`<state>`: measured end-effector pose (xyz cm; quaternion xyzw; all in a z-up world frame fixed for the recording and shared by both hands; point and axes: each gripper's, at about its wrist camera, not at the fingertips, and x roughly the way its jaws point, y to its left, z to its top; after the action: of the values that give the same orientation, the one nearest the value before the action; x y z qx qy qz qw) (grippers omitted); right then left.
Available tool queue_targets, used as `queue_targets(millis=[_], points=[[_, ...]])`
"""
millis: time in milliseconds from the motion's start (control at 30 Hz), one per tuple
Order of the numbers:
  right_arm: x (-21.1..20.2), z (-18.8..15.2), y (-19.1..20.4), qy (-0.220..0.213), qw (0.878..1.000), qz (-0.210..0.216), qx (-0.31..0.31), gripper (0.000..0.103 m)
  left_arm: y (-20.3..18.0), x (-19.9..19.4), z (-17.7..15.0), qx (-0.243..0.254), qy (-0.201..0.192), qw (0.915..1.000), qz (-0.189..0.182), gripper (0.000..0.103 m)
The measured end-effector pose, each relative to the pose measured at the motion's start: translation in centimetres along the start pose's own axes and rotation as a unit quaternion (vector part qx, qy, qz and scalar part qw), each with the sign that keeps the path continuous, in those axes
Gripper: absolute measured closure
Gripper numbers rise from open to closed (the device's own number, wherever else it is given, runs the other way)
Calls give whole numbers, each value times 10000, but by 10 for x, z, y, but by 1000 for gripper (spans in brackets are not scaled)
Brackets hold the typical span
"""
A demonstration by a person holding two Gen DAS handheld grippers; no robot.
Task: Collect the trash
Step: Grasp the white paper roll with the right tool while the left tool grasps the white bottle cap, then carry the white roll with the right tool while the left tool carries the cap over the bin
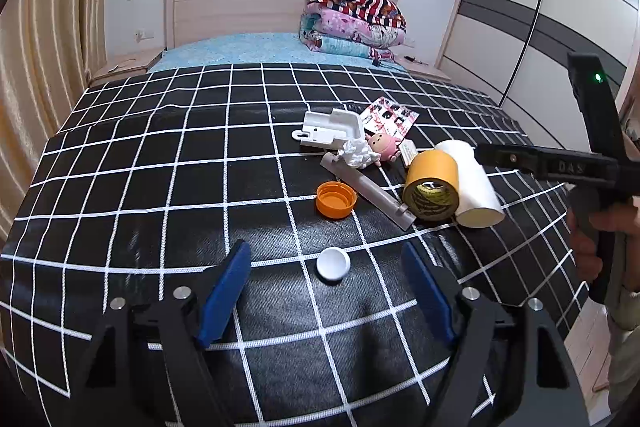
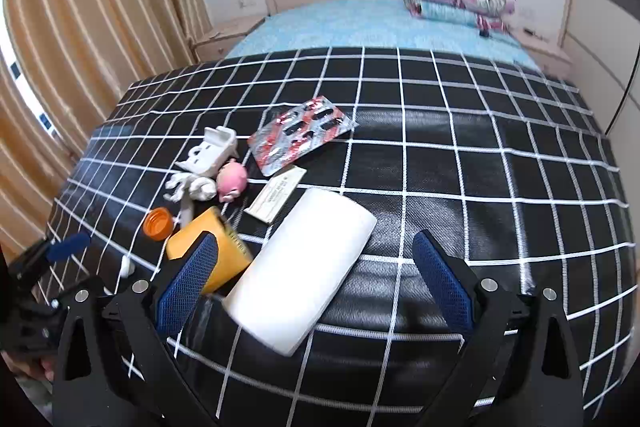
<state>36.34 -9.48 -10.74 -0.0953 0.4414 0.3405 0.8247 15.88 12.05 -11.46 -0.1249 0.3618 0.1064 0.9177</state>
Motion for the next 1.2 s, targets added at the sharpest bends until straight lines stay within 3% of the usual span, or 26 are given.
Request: queue_targets(millis=[133,367,533,633,667,733,1200], points=[[11,2,-3,155,9998,30,95,20,-3,10,-1,96,64,9999,14,41],[24,-2,0,248,9996,-107,53,21,-2,27,-5,124,232,9996,89,58],[32,-3,0,373,9992,-136,14,36,-6,30,-8,325,226,9991,181,71],[31,-2,-2,372,9993,-79,41,54,-8,33,-7,431,226,9985,260,84],[31,-2,-4,372,9993,-50,79,61,-8,33,-7,431,223,9985,256,84],[29,-3,-8,373,9992,12,167,63,-9,31,-6,418,206,9987,199,84],[-6,-25,-9,139,9997,80,209,65,-26,-3,-17,404,-8,9992,40,84]])
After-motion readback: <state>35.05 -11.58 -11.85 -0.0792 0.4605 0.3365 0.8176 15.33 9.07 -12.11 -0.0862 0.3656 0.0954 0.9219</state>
